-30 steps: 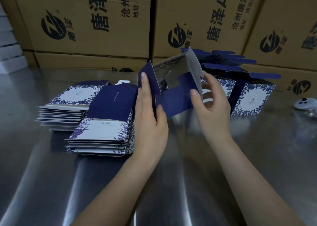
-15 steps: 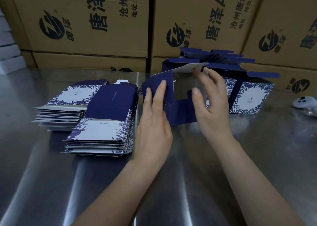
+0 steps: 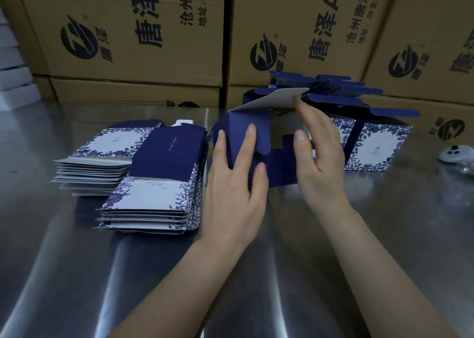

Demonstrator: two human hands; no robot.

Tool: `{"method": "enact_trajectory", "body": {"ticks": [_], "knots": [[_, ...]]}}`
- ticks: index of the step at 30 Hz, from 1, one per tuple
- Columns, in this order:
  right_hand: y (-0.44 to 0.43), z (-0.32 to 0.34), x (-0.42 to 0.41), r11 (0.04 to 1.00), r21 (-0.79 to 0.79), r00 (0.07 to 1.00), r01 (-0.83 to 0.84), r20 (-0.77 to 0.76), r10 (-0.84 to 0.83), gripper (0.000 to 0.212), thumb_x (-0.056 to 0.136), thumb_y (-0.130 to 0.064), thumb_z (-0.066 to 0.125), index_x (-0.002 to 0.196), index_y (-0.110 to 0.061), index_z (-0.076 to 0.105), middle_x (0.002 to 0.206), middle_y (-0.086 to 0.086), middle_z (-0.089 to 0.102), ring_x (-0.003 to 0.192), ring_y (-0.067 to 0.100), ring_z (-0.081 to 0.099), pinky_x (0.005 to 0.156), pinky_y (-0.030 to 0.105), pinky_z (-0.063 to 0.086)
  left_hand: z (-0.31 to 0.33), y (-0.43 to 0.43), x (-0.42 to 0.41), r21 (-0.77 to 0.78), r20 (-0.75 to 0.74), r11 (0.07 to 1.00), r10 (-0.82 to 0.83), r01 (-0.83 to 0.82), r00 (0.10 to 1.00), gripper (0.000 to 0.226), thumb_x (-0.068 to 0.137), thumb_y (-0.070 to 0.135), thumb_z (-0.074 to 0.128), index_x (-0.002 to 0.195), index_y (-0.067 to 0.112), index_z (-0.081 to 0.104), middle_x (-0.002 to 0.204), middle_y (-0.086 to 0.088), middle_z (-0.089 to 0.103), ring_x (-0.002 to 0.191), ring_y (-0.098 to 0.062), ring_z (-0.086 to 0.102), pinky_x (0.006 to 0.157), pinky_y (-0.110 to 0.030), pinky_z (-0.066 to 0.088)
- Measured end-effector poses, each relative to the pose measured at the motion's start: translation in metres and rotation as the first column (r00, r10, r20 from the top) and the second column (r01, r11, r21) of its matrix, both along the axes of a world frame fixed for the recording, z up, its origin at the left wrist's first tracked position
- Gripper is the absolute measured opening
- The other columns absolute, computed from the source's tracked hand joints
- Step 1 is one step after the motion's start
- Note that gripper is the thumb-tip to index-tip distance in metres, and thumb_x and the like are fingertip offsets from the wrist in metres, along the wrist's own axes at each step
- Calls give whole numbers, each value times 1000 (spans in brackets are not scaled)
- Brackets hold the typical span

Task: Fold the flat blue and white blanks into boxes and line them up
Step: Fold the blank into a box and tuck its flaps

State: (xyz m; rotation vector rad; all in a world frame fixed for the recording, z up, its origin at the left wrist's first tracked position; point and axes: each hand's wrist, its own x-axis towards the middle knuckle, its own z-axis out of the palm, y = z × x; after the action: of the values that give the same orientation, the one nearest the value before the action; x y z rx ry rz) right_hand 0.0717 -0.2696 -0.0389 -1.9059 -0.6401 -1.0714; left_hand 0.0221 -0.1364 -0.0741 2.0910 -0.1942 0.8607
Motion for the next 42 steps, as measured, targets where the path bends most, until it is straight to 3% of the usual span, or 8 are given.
{"method": "enact_trajectory", "body": {"ticks": [5, 10, 18, 25, 28, 36, 39, 42], "knots": [[1, 0, 0, 996, 60, 997, -62, 57, 59, 41, 97, -8, 37, 135, -21, 45, 132, -16, 48, 126, 4, 45, 107, 41, 38, 2, 3, 2, -80, 29, 997, -2, 4, 1000, 51, 99, 32, 36, 148, 44, 33, 162, -7, 22, 147, -23, 26, 117, -35, 26], [-4, 3, 0, 984, 126, 992, -126, 29, 123, 41, 96, -4, 36, 133, -17, 49, 134, 4, 53, 128, 14, 47, 110, 35, 37, 2, 5, 4, -168, 56, 984, -48, 57, 997, 51, 97, 25, 38, 144, 45, 38, 162, -1, 24, 148, -15, 23, 115, -26, 23], [-5, 4, -5, 967, 215, 990, -139, 38, 134, 51, 91, 4, 39, 128, -30, 52, 135, -1, 54, 129, 18, 47, 108, 42, 39, 3, 4, 1, -194, 147, 974, -86, 114, 985, 49, 99, 22, 38, 141, 48, 39, 161, 9, 25, 145, 2, 20, 115, -21, 23], [-2, 5, -7, 977, 148, 980, -154, 152, 132, 44, 94, -2, 51, 133, -23, 46, 129, -3, 50, 119, 33, 50, 87, 52, 48, 13, 8, -2, -259, 242, 963, -14, 78, 970, 43, 99, 14, 43, 134, 39, 51, 152, -1, 40, 136, -18, 40, 112, -38, 36], [-4, 6, -5, 971, 145, 976, -189, 141, 169, 44, 94, -3, 54, 135, -16, 45, 128, -2, 49, 122, 26, 49, 94, 55, 47, 17, 9, -4, -276, 241, 958, -8, 76, 970, 39, 98, 18, 45, 129, 42, 53, 146, 4, 44, 130, -13, 42, 110, -28, 34], [-1, 11, -10, 909, 281, 950, -309, 46, 309, 53, 85, 4, 64, 123, -28, 47, 120, 1, 46, 111, 8, 48, 92, 27, 45, 30, 14, -12, -440, 213, 866, -155, 237, 965, 28, 94, 32, 50, 117, 43, 62, 127, 13, 45, 126, -9, 45, 108, -26, 38], [-2, 15, -11, 835, 438, 928, -333, -6, 373, 57, 79, 0, 70, 119, -27, 39, 129, 17, 47, 113, 19, 51, 92, 30, 47, 33, 16, -12, -504, 206, 806, -236, 309, 950, 32, 92, 17, 52, 114, 34, 68, 130, 15, 46, 123, 3, 48, 97, -12, 42], [-3, 17, -11, 773, 548, 888, -321, -111, 447, 67, 80, -8, 70, 137, -22, 38, 136, 9, 50, 120, 18, 53, 102, 36, 47, 33, 15, -11, -538, 178, 764, -311, 357, 934, 35, 98, 2, 53, 110, 31, 70, 146, 15, 41, 124, 18, 42, 87, -2, 41]]}}
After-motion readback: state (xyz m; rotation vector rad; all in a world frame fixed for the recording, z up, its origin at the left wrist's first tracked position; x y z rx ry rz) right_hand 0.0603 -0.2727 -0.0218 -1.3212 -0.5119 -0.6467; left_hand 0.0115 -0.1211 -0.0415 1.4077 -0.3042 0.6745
